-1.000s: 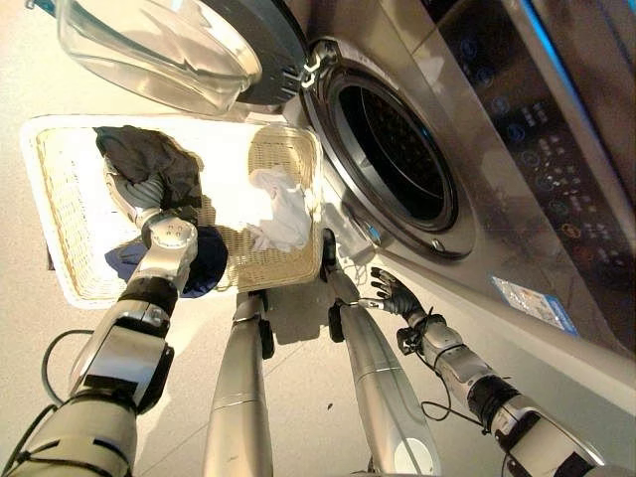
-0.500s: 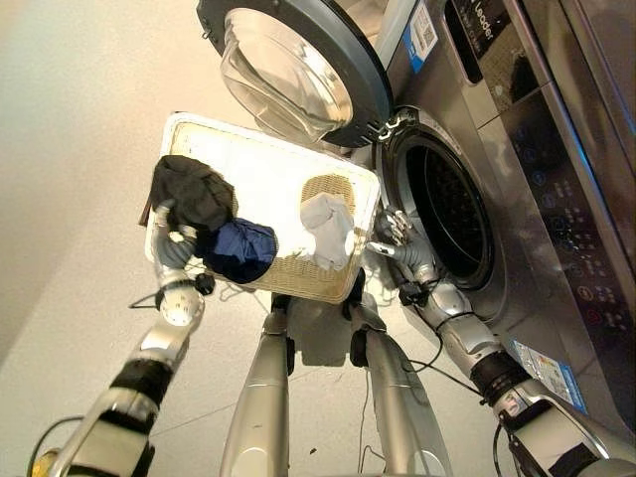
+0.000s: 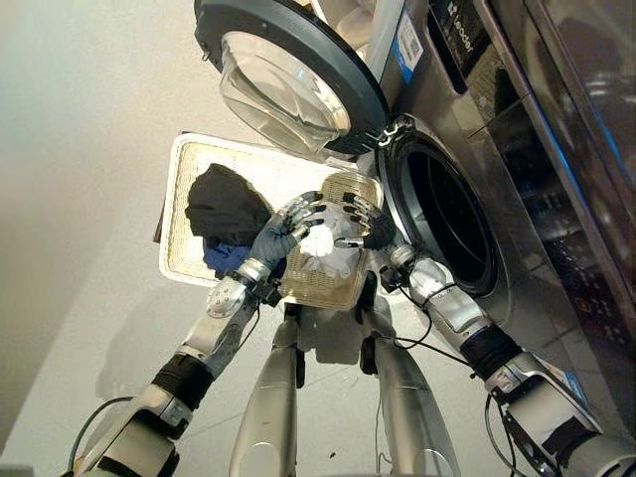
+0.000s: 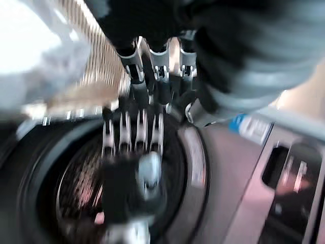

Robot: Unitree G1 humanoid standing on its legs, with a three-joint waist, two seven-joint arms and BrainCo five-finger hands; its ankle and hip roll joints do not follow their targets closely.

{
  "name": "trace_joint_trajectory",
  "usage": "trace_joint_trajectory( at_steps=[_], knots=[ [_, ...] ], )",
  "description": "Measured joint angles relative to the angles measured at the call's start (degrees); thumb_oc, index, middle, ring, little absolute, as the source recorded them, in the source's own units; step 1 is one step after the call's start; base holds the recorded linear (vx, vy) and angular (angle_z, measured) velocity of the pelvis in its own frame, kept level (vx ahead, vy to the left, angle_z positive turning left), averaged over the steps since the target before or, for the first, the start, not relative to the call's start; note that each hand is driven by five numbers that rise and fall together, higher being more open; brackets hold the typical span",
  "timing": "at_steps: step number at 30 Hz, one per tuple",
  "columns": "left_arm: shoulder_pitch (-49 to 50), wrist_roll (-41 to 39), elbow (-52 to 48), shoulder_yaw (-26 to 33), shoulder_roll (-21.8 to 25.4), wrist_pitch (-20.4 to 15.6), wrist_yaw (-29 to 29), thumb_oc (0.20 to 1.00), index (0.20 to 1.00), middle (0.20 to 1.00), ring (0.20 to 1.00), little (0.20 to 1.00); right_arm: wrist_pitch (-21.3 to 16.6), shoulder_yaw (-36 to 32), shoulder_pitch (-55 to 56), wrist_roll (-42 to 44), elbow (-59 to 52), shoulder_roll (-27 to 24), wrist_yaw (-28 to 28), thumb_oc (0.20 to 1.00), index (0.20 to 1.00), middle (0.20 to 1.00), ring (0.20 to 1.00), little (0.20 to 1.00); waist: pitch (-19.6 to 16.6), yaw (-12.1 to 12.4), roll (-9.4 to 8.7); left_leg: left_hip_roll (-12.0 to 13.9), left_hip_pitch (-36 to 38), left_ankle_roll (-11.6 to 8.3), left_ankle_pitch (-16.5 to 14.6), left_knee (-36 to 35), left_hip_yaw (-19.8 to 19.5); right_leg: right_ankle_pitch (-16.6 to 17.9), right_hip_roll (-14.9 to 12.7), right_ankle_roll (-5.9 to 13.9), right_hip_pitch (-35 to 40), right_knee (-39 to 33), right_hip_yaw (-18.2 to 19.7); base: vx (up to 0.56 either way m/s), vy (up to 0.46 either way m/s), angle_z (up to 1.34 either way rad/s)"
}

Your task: Put the clothes into the washing machine.

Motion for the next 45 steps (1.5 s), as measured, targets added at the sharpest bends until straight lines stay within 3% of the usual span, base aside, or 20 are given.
trace_joint_trajectory(
  at_steps=[7,9,11,12,13,14,18,21,26,32,45],
  knots=[
    [-1.22,-0.63,-0.07,-1.14,0.43,1.94,-1.21,0.200,0.200,0.200,0.200,0.200,2.09,4.03,-0.90,-1.57,-0.01,-0.50,1.22,1.000,1.000,1.000,1.000,1.000,0.00,-0.09,0.00,0.41,0.13,-0.30,0.18,-0.56,0.63,0.31,0.49,0.15,0.04,-0.87,0.35,-0.01,0.002,-0.05],
    [-1.34,-0.41,-0.07,-1.21,0.43,1.91,1.72,0.200,0.200,0.200,0.200,0.200,2.24,4.50,-0.75,-1.73,0.04,-0.51,1.30,1.000,1.000,1.000,1.000,1.000,0.00,-0.18,0.00,0.60,0.13,-0.45,0.34,-0.95,0.63,0.56,0.72,0.07,0.06,-1.34,0.32,0.00,-0.017,-0.02],
    [-0.87,1.02,0.32,-1.33,0.27,1.56,10.35,0.200,0.200,0.200,0.200,0.200,2.19,4.49,-0.87,-1.73,0.69,-0.51,1.25,1.000,1.000,1.000,1.000,1.000,0.00,-0.14,0.00,0.76,0.13,-0.52,0.40,-1.09,0.66,0.75,0.88,-0.15,0.13,-1.67,0.30,-0.02,-0.073,-0.02],
    [-0.50,3.41,0.90,-0.14,-0.27,1.27,18.12,1.000,1.000,1.000,1.000,1.000,2.17,4.48,-0.81,-1.75,1.26,-0.58,1.04,1.000,1.000,1.000,1.000,1.000,0.00,-0.08,0.00,0.84,0.14,-0.62,0.48,-1.18,0.61,0.75,0.96,-0.15,0.15,-1.74,0.25,-0.03,-0.088,0.00],
    [-0.26,5.69,1.28,0.47,-0.36,1.09,22.68,1.000,1.000,1.000,1.000,1.000,2.12,4.46,-0.72,-1.75,1.43,-0.64,0.98,1.000,1.000,1.000,1.000,1.000,0.00,0.00,0.00,0.90,0.14,-0.67,0.52,-1.25,0.57,0.75,1.02,-0.15,0.17,-1.78,0.21,-0.03,-0.128,0.04],
    [0.08,12.47,3.19,2.64,-0.29,0.69,33.91,1.000,1.000,1.000,1.000,1.000,2.11,4.46,-0.59,-1.77,2.14,-0.69,0.59,1.000,1.000,1.000,1.000,1.000,0.00,0.13,0.00,1.11,0.06,-0.81,0.65,-1.30,0.37,0.74,1.14,-0.16,0.23,-1.90,-0.17,-0.02,-0.085,0.06],
    [1.67,23.59,4.39,8.74,1.03,1.59,50.56,1.000,1.000,1.000,1.000,1.000,2.02,4.27,-0.56,-2.21,4.43,-0.73,-0.68,1.000,1.000,1.000,1.000,1.000,0.00,0.56,0.00,1.45,-0.37,-1.30,0.96,-1.37,-0.99,0.69,1.33,-0.20,0.25,-1.90,-1.43,0.00,-0.073,0.12],
    [0.92,30.19,6.70,9.28,2.24,4.32,58.02,1.000,1.000,1.000,1.000,1.000,2.04,4.33,-0.48,-2.19,6.26,-0.76,-1.47,1.000,1.000,1.000,1.000,1.000,0.00,1.17,0.00,1.49,-0.46,-1.37,0.98,-1.28,-1.03,0.68,1.38,-0.21,0.23,-1.89,-1.50,0.00,-0.010,0.03],
    [-2.32,34.75,11.31,9.16,3.50,8.32,61.93,1.000,1.000,1.000,1.000,1.000,2.09,4.52,-0.05,-2.15,6.40,-1.11,-1.59,1.000,1.000,1.000,1.000,1.000,0.00,0.43,-0.01,1.29,-2.21,-1.50,0.98,-0.92,-0.93,0.73,1.17,-0.16,-1.51,-1.58,-1.19,0.03,0.067,0.01],
    [-7.41,36.70,16.61,9.13,4.48,12.13,62.13,1.000,1.000,1.000,1.000,1.000,2.29,4.59,2.92,-2.00,6.43,-3.16,-1.38,1.000,1.000,1.000,1.000,1.000,0.01,-0.36,-0.01,1.16,-3.29,-1.32,1.07,-0.88,-0.20,0.78,1.26,-0.10,-2.92,-1.48,-0.51,0.03,0.092,-0.05],
    [-19.24,39.04,31.98,5.22,6.63,24.58,56.68,1.000,1.000,1.000,1.000,1.000,2.32,5.12,2.32,0.28,6.24,-5.16,-1.26,1.000,1.000,1.000,1.000,1.000,0.08,-5.73,-0.23,0.50,-9.84,-0.73,-2.27,5.09,2.49,0.85,1.47,-0.21,-9.92,1.76,3.32,0.05,0.116,-0.12]
  ],
)
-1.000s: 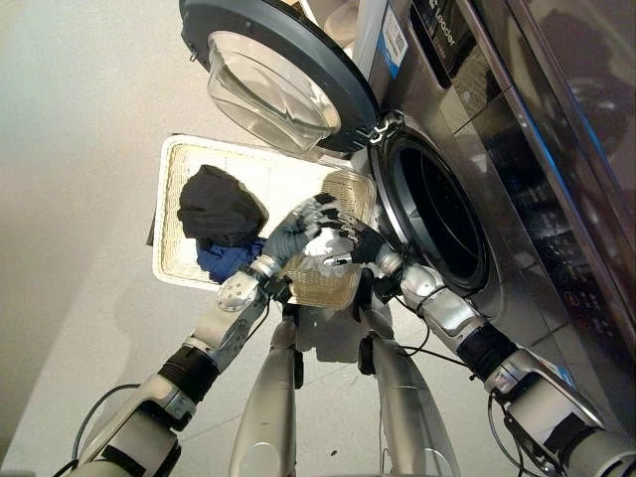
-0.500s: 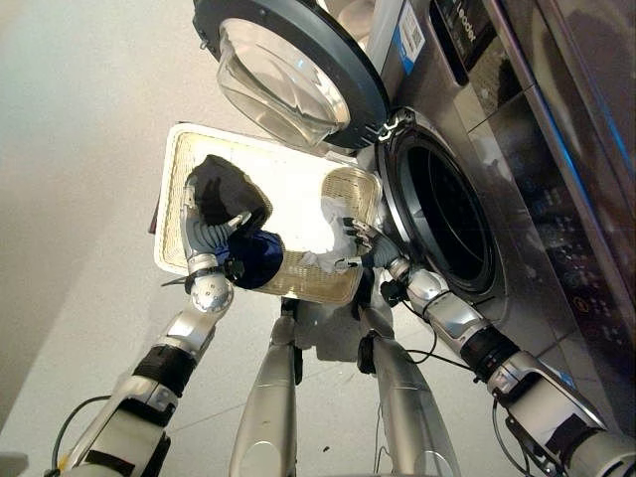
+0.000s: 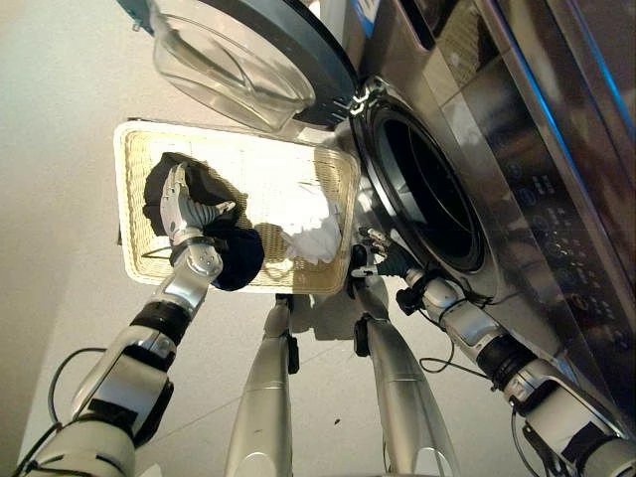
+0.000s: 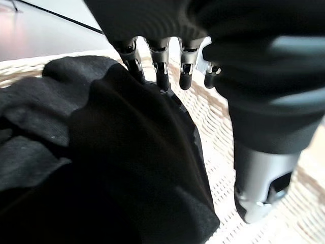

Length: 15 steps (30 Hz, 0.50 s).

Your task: Put the clothes into the washing machine.

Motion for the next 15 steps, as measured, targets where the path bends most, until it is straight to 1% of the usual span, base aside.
trace_joint_trajectory(
  at_steps=[1,2,4,5,7,8,9,10,11,12,13,14,15],
  knots=[
    [-0.91,0.01,1.38,-0.37,0.06,0.71,-0.46,1.000,1.000,1.000,1.000,1.000,-0.01,0.01,-0.14,0.00,-0.28,-0.15,0.03,1.000,1.000,1.000,1.000,1.000,0.00,-0.39,-0.01,-0.03,-0.47,0.07,-0.30,0.67,0.05,-0.09,-0.03,0.10,-0.38,0.32,0.16,0.05,0.122,-0.08],
    [-2.59,-0.01,3.30,-1.05,0.04,2.96,-1.73,1.000,1.000,1.000,1.000,1.000,-0.01,0.14,-0.18,0.20,-0.69,-0.73,0.03,1.000,1.000,1.000,1.000,1.000,-0.01,-0.79,-0.02,-0.11,-1.61,0.12,-0.57,1.62,0.48,-0.08,-0.11,0.11,-1.34,0.50,0.39,0.05,0.133,-0.08],
    [-4.22,0.33,5.68,-2.43,0.23,4.89,-2.98,1.000,1.000,1.000,1.000,1.000,0.00,0.41,-0.45,0.78,-0.92,-1.40,0.06,1.000,1.000,1.000,1.000,1.000,-0.02,-1.62,-0.06,-0.16,-2.78,0.21,-0.72,2.36,0.88,-0.04,-0.14,0.16,-2.46,0.95,1.14,0.04,0.119,-0.08],
    [-6.01,2.30,8.56,-3.91,0.93,8.37,-5.22,1.000,1.000,1.000,1.000,1.000,0.01,0.57,-0.79,1.01,-1.57,-1.81,0.11,1.000,1.000,1.000,1.000,1.000,-0.05,-2.27,-0.13,-0.25,-4.61,0.40,-0.89,3.27,1.35,0.17,-0.20,0.44,-4.27,1.38,1.62,0.03,0.131,-0.10],
    [-6.93,3.42,10.14,-5.49,1.86,11.24,-7.16,1.000,1.000,1.000,1.000,1.000,0.15,0.57,-1.11,1.02,-1.74,-1.99,0.11,1.000,1.000,1.000,1.000,1.000,-0.02,-3.07,-0.20,-0.29,-6.03,0.54,-1.05,4.01,1.68,0.54,-0.18,0.70,-5.55,1.42,1.77,0.03,0.112,-0.12],
    [-8.04,4.99,12.72,-8.12,2.51,14.42,-9.44,1.000,1.000,1.000,1.000,1.000,0.55,1.04,-1.34,1.04,-1.98,-2.15,0.15,1.000,1.000,1.000,1.000,1.000,-0.01,-3.93,-0.23,-0.29,-7.01,0.66,-1.35,4.77,1.99,0.73,-0.15,0.65,-6.44,1.69,2.38,0.02,0.140,-0.13],
    [-8.48,5.48,13.47,-8.55,2.47,16.94,-11.11,0.727,0.727,0.727,0.727,0.727,0.77,1.19,-1.37,1.09,-1.99,-2.37,0.11,1.000,1.000,1.000,1.000,1.000,0.00,-4.21,-0.25,-0.27,-7.53,0.76,-1.67,5.30,2.45,0.75,-0.09,0.65,-7.03,1.88,2.66,0.02,0.160,-0.12],
    [-8.98,5.51,14.08,-9.27,2.48,18.04,-11.83,0.580,0.580,0.580,0.580,0.580,0.99,1.51,-1.58,1.25,-1.99,-2.57,0.11,1.000,1.000,1.000,1.000,1.000,0.00,-4.46,-0.25,-0.28,-7.63,0.79,-1.81,5.47,2.69,0.75,-0.07,0.65,-7.23,2.03,3.18,0.01,0.129,-0.13],
    [-9.89,5.79,15.74,-10.25,2.48,19.44,-12.92,0.485,0.485,0.485,0.485,0.485,1.22,2.01,-2.30,1.67,-1.68,-2.63,0.11,1.000,1.000,1.000,1.000,1.000,0.00,-4.83,-0.25,-0.30,-7.70,0.91,-2.01,5.72,3.03,0.75,-0.08,0.65,-7.33,2.10,3.44,-0.01,0.085,-0.09],
    [-10.94,6.71,16.13,-10.33,2.58,21.50,-14.08,0.238,0.238,0.238,0.238,0.238,1.47,2.03,-2.84,2.21,-2.00,-2.70,0.07,1.000,1.000,1.000,1.000,1.000,0.00,-5.14,-0.25,-0.34,-7.71,1.03,-2.18,5.85,3.14,0.74,-0.09,0.66,-7.34,2.12,3.39,-0.01,0.081,-0.08],
    [-11.47,6.92,16.15,-10.64,2.74,22.35,-14.74,0.200,0.200,0.200,0.200,0.200,1.48,2.02,-2.90,2.25,-2.35,-2.86,0.05,1.000,1.000,1.000,1.000,1.000,-0.01,-5.20,-0.25,-0.36,-7.71,1.04,-2.25,5.89,3.23,0.74,-0.10,0.66,-7.36,2.11,3.48,-0.02,0.090,-0.04],
    [-12.85,9.24,16.85,-12.91,3.65,24.14,-17.44,0.200,0.200,0.200,0.200,0.200,1.50,1.72,-2.93,2.25,-3.11,-2.93,0.08,1.000,1.000,1.000,1.000,1.000,-0.01,-5.39,-0.26,-0.38,-7.72,1.10,-2.31,5.88,3.35,0.74,-0.08,0.66,-7.41,2.08,3.73,-0.01,0.069,-0.03],
    [-13.36,10.46,17.08,-13.60,3.98,24.91,-18.77,0.200,0.200,0.200,0.200,0.200,1.50,1.62,-2.88,2.25,-3.38,-2.94,0.09,1.000,1.000,1.000,1.000,1.000,-0.01,-5.40,-0.26,-0.39,-7.73,1.13,-2.38,5.88,3.40,0.74,-0.07,0.66,-7.45,2.08,3.64,-0.02,0.087,-0.05]
  ],
)
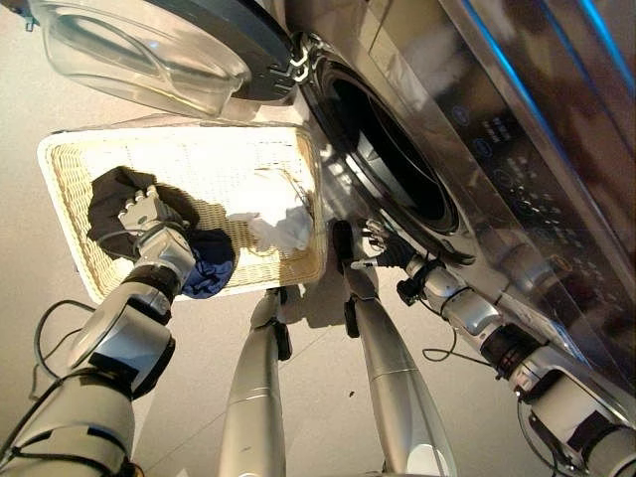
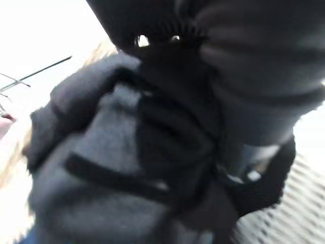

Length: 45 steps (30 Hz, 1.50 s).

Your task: Put the clothes into the washing machine.

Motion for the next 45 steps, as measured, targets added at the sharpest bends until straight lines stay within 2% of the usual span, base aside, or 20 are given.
trace_joint_trajectory(
  at_steps=[1,3,6,9,13,15,18,22,23,24,25,27,30,31,32,35,40,41,43,45],
  knots=[
    [-0.54,3.74,-0.01,-2.19,0.68,2.05,-4.02,0.200,0.200,0.200,0.200,0.200,0.11,-0.04,0.00,-0.01,-0.44,-0.03,0.10,1.000,1.000,1.000,1.000,1.000,0.00,-0.12,0.00,-0.02,0.00,0.08,-0.14,0.00,0.30,0.00,-0.01,0.00,-0.11,0.00,0.54,-0.02,0.076,-0.06],
    [-0.56,6.95,0.10,-4.26,0.97,3.80,-7.95,0.200,0.200,0.200,0.200,0.200,0.13,-0.19,-0.16,-0.02,-0.55,-0.21,0.44,1.000,1.000,1.000,1.000,1.000,-0.02,-0.10,-0.03,-0.08,0.00,0.27,-0.36,0.00,0.86,0.03,0.01,0.05,-0.31,0.02,1.02,-0.02,0.053,-0.11],
    [0.19,13.95,2.99,-5.46,0.67,4.79,-14.14,0.200,0.200,0.200,0.200,0.200,0.34,-0.24,-0.57,-0.04,-0.49,-0.25,1.23,1.000,1.000,1.000,1.000,1.000,-0.02,-0.89,-0.03,-0.26,0.12,0.35,-0.53,0.00,1.06,0.27,-0.10,-0.04,-0.39,0.18,1.07,-0.02,0.014,-0.05],
    [0.99,16.20,4.02,-5.69,0.23,4.79,-15.26,0.200,0.200,0.200,0.200,0.200,0.37,-0.23,-0.95,-0.04,-0.31,-0.29,1.64,1.000,1.000,1.000,1.000,1.000,-0.02,-0.97,-0.03,-0.39,0.36,0.35,-0.53,0.00,1.05,0.28,-0.20,-0.05,-0.34,0.40,1.06,-0.01,-0.010,0.00],
    [2.02,16.06,5.03,-5.37,-1.28,4.07,-11.70,0.200,0.200,0.200,0.200,0.200,0.36,0.74,-2.19,-0.03,0.23,-0.24,2.27,1.000,1.000,1.000,1.000,1.000,-0.03,-0.73,-0.04,-0.43,1.68,0.43,-0.44,0.02,0.86,0.30,-0.26,-0.08,0.99,0.63,0.94,-0.03,-0.040,0.02],
    [2.44,14.94,4.93,-5.32,-1.90,2.39,-8.33,0.200,0.200,0.200,0.200,0.200,0.36,1.37,-2.31,-0.03,0.49,-0.27,2.29,1.000,1.000,1.000,1.000,1.000,-0.05,-0.05,-0.05,-0.39,3.02,0.43,-0.42,-0.07,0.67,0.13,-0.24,0.17,2.27,0.59,0.93,-0.04,-0.052,0.00],
    [2.54,8.07,4.08,-2.47,-1.36,-3.47,-1.05,0.200,0.200,0.200,0.200,0.200,0.36,1.67,-2.16,-0.03,0.49,-0.29,2.25,1.000,1.000,1.000,1.000,1.000,-0.14,0.53,-0.02,-0.37,3.57,0.26,0.01,-0.56,0.17,0.11,-0.39,0.19,3.15,0.13,0.16,-0.04,-0.043,0.10],
    [3.30,3.28,-4.60,1.65,1.52,-9.31,4.67,0.200,0.200,0.200,0.200,0.200,0.38,1.35,-0.95,-0.04,0.27,-0.78,1.69,1.000,1.000,1.000,1.000,1.000,-0.14,1.96,-0.01,-0.58,3.85,0.04,1.40,-2.18,-0.71,0.24,-0.69,0.00,3.15,0.07,-0.87,-0.04,-0.054,0.14],
    [3.30,3.28,-4.60,1.65,1.52,-9.31,4.67,0.200,0.200,0.200,0.200,0.200,0.38,1.35,-0.95,-0.04,0.27,-0.78,1.69,1.000,1.000,1.000,1.000,1.000,-0.14,1.96,-0.01,-0.58,3.85,0.04,1.40,-2.18,-0.71,0.24,-0.69,0.00,3.15,0.07,-0.87,-0.04,-0.095,0.03],
    [4.37,2.33,-11.88,3.49,3.30,-10.43,7.00,0.200,0.200,0.200,0.200,0.200,0.44,1.04,0.35,-0.05,-0.43,-0.63,0.87,1.000,1.000,1.000,1.000,1.000,-0.13,3.33,0.00,-0.58,4.23,-0.16,1.83,-2.95,-1.09,0.25,-0.68,-0.02,3.20,0.07,-1.12,-0.04,-0.116,0.03],
    [4.61,2.29,-13.77,4.55,3.55,-10.85,7.94,0.200,0.200,0.200,0.200,0.200,0.45,0.91,0.73,-0.08,-0.70,-0.57,0.79,1.000,1.000,1.000,1.000,1.000,-0.11,3.78,0.04,-0.57,4.42,-0.21,2.06,-3.21,-1.31,0.25,-0.70,-0.04,3.37,0.07,-1.28,-0.05,-0.141,0.11],
    [8.56,-0.01,-23.56,11.07,4.54,-13.45,11.72,0.200,0.200,0.200,0.200,0.200,0.46,-0.96,3.04,-0.27,-1.74,1.00,-0.35,1.000,1.000,1.000,1.000,1.000,-0.07,4.48,0.10,-0.52,5.53,-0.57,2.85,-4.52,-2.49,0.05,-0.77,-0.28,4.54,-0.26,-2.40,-0.06,-0.162,0.18],
    [11.09,-2.18,-28.88,13.47,4.75,-15.66,15.12,0.200,0.200,0.200,0.200,0.200,0.45,-1.50,4.90,-0.79,-2.95,1.49,-0.87,1.000,1.000,1.000,1.000,1.000,-0.06,5.49,0.17,-0.19,6.45,-0.97,3.44,-5.57,-3.56,-0.05,-0.68,-0.46,5.67,-0.98,-3.51,-0.04,-0.127,0.16],
    [14.00,-4.21,-32.98,15.27,5.69,-18.83,17.90,0.200,0.200,0.200,0.200,0.200,0.32,-2.45,6.15,-1.55,-3.13,2.81,-1.58,1.000,1.000,1.000,1.000,1.000,-0.05,6.52,0.20,0.09,7.35,-1.29,4.09,-6.67,-4.20,-0.23,-0.54,-0.71,6.62,-1.17,-4.48,-0.05,-0.116,0.17],
    [14.59,-4.57,-33.65,15.28,5.81,-19.34,18.43,0.200,0.200,0.200,0.200,0.200,0.30,-2.74,6.56,-1.66,-3.13,3.02,-1.73,1.000,1.000,1.000,1.000,1.000,-0.06,6.99,0.22,0.17,7.61,-1.41,4.22,-6.91,-4.34,-0.23,-0.49,-0.73,6.83,-1.31,-4.64,-0.08,-0.209,0.22],
    [22.54,-7.39,-43.77,22.47,6.31,-23.47,20.60,0.200,0.200,0.200,0.200,0.200,-0.77,-4.20,8.09,-2.70,-3.28,4.94,-3.03,1.000,1.000,1.000,1.000,1.000,-0.02,8.83,0.29,0.53,8.16,-1.86,4.63,-7.72,-5.39,-0.36,-0.25,-0.92,7.71,-1.74,-5.76,-0.05,-0.157,0.10],
    [29.76,-13.16,-52.69,26.55,5.05,-29.69,19.15,0.200,0.200,0.200,0.200,0.200,-2.21,-5.72,9.40,-4.68,-4.31,7.30,-4.20,1.000,1.000,1.000,1.000,1.000,-0.02,10.58,0.29,0.75,8.67,-2.30,4.95,-8.10,-7.40,-0.62,-0.21,-1.10,8.96,-1.92,-7.55,-0.05,-0.130,0.15],
    [30.91,-14.34,-54.44,26.54,4.05,-30.73,17.43,0.200,0.200,0.200,0.200,0.200,-2.38,-6.22,9.49,-5.04,-4.81,7.63,-4.57,1.000,1.000,1.000,1.000,1.000,-0.02,11.66,0.30,0.79,8.83,-2.40,5.03,-8.11,-7.57,-0.86,-0.22,-1.23,9.19,-1.94,-7.80,-0.07,-0.109,0.10],
    [33.15,-17.71,-57.80,27.13,2.76,-31.24,12.44,0.200,0.200,0.200,0.200,0.200,-2.77,-6.75,8.97,-6.13,-5.29,8.48,-4.68,1.000,1.000,1.000,1.000,1.000,0.00,12.01,0.33,0.76,9.44,-2.66,5.23,-8.57,-8.17,-0.94,-0.30,-1.29,9.84,-2.00,-8.34,-0.06,-0.074,0.11],
    [34.24,-21.23,-60.06,26.78,1.31,-31.78,5.26,0.200,0.200,0.200,0.200,0.200,-3.43,-7.51,8.36,-6.92,-6.95,8.60,-4.89,1.000,1.000,1.000,1.000,1.000,-0.01,12.81,0.33,0.76,9.78,-2.64,5.44,-8.82,-8.38,-0.98,-0.33,-1.28,10.20,-2.06,-8.52,-0.02,-0.030,0.07]
  ],
)
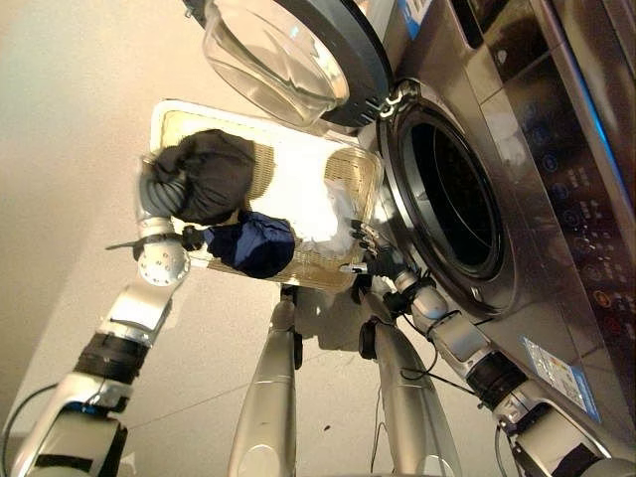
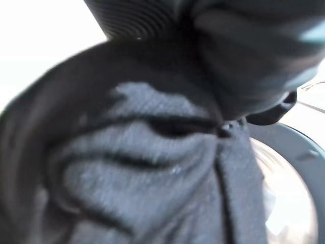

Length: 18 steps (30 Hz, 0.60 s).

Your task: Put the clothes into the washing machine.

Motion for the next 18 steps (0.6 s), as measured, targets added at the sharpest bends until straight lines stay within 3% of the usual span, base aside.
trace_joint_trajectory(
  at_steps=[6,9,10,11,15,18],
  knots=[
    [2.38,-10.48,-1.97,-1.82,-1.28,0.09,-17.87,0.200,0.200,0.200,0.200,0.200,-0.57,-2.56,-3.50,-0.05,-1.82,0.84,0.80,1.000,1.000,1.000,1.000,1.000,0.03,0.25,0.14,-0.37,0.65,0.25,0.25,-0.27,-0.02,0.02,-0.42,0.02,0.69,-0.09,-0.17,0.00,0.000,0.00],
    [2.35,-17.08,-2.80,-4.99,-1.44,0.29,-25.96,0.200,0.200,0.200,0.200,0.200,-0.59,-2.13,-4.99,-0.05,-3.21,0.80,1.71,1.000,1.000,1.000,1.000,1.000,0.08,0.29,0.37,-0.51,0.96,0.47,0.40,-0.43,-0.02,0.02,-0.56,0.02,1.02,-0.20,-0.18,0.00,0.000,0.00],
    [2.35,-17.08,-2.80,-4.99,-1.44,0.29,-25.96,0.200,0.200,0.200,0.200,0.200,-0.59,-2.13,-4.99,-0.05,-3.21,0.80,1.71,1.000,1.000,1.000,1.000,1.000,0.08,0.29,0.37,-0.51,0.96,0.47,0.40,-0.43,-0.02,0.02,-0.56,0.02,1.02,-0.20,-0.18,0.00,0.000,0.00],
    [2.23,-19.85,-2.87,-6.97,-1.71,0.55,-30.38,0.200,0.200,0.200,0.200,0.200,-0.58,-1.69,-5.81,-0.08,-3.61,0.88,2.25,1.000,1.000,1.000,1.000,1.000,0.11,0.27,0.81,-0.51,1.76,0.53,0.45,-0.74,0.00,0.03,-0.56,0.02,1.86,-0.61,-0.24,0.00,0.000,0.00],
    [0.91,-23.39,-4.45,-9.67,-1.88,2.98,-37.48,0.200,0.200,0.200,0.200,0.200,-0.52,0.43,-7.88,-1.13,-3.98,0.43,2.59,1.000,1.000,1.000,1.000,1.000,0.11,0.23,1.63,-0.52,2.87,0.64,0.54,-1.41,0.09,0.03,-0.61,0.02,2.83,-0.93,-0.30,0.01,0.019,0.00],
    [-0.33,-25.18,-4.42,-10.19,-1.92,4.57,-39.64,0.200,0.200,0.200,0.200,0.200,-0.02,0.94,-8.76,-1.13,-4.05,-0.35,3.34,1.000,1.000,1.000,1.000,1.000,0.11,0.15,1.71,-0.48,3.56,0.65,0.55,-1.55,0.14,0.03,-0.57,0.03,3.42,-1.01,-0.29,0.01,0.011,0.00]
  ],
)
